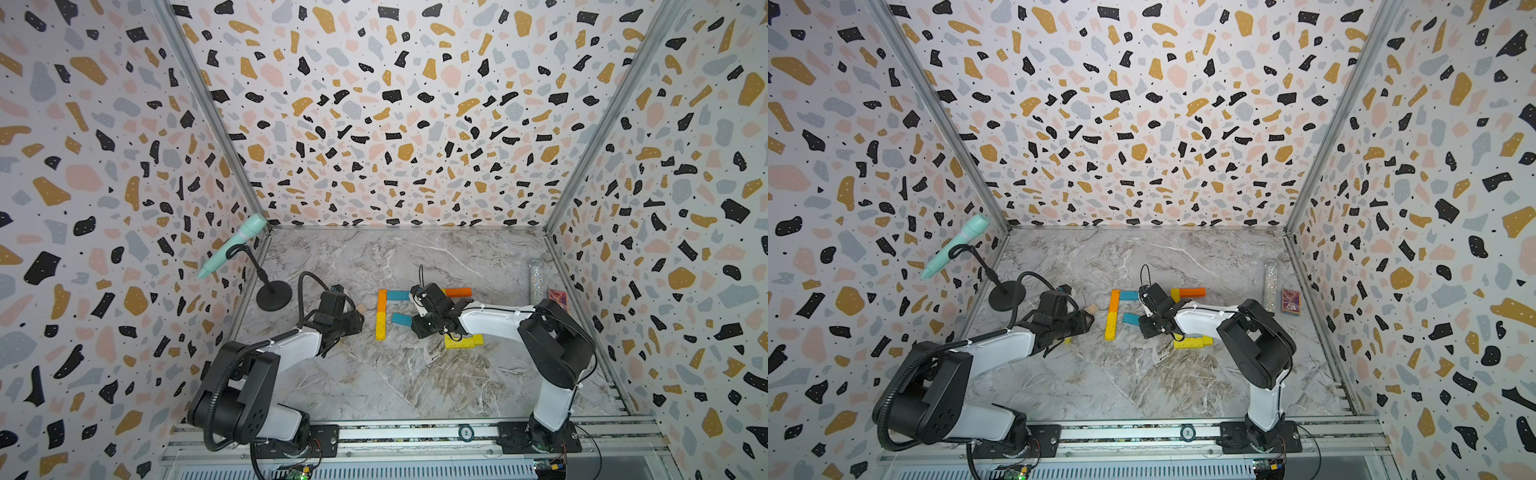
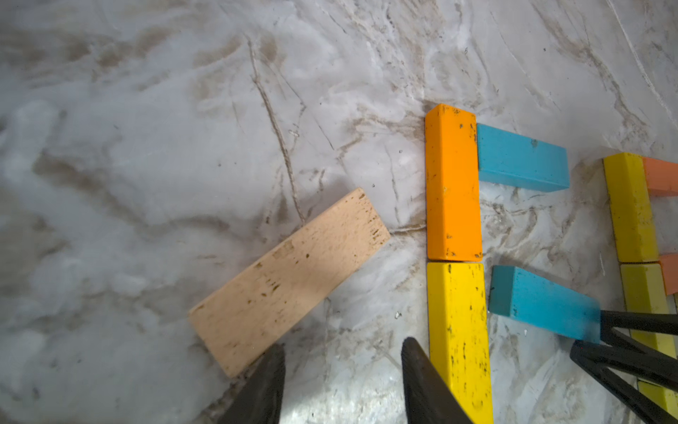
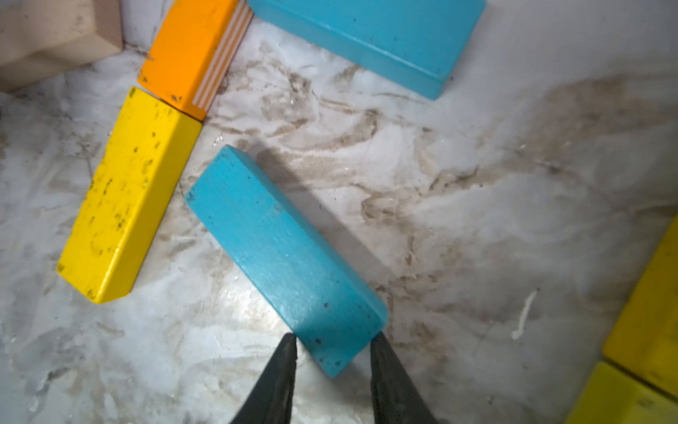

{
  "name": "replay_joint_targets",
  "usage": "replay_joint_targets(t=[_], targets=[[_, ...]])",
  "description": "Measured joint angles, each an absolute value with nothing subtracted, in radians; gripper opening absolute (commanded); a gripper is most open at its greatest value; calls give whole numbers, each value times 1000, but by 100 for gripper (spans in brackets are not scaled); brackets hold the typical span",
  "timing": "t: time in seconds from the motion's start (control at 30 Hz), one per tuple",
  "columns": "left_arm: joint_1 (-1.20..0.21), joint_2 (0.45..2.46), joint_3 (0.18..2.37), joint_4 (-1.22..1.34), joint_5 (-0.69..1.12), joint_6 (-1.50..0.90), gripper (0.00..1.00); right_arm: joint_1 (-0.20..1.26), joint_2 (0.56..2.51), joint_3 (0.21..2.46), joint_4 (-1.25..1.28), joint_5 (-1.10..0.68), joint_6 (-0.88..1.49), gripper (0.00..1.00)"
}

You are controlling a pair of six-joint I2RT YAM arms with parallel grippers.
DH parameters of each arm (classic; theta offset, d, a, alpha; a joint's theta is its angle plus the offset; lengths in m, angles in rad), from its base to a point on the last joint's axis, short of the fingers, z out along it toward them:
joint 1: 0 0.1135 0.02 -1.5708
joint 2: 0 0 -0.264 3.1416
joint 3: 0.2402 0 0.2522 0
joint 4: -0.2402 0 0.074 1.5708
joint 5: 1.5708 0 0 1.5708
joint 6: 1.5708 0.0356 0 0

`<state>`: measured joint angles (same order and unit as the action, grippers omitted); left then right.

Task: Assemble the number 6 with building blocks
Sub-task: Assemble the building block at the center of the board.

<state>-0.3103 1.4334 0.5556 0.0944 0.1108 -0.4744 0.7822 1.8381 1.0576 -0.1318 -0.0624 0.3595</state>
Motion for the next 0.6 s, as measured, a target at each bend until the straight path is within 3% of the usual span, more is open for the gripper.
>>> replay_joint_targets(t=[0.17,0.23,0.6], targets=[[-311,1441,556,100,110,-472,46,776,1844,1069,-149,-48,338,35],[-312,1449,556,103,111,-470,45,773,1845,1073,-155,-47,329,30],[-317,1491,565,122,111,-463,42,745,1867,1101,-165,-42,289,33]])
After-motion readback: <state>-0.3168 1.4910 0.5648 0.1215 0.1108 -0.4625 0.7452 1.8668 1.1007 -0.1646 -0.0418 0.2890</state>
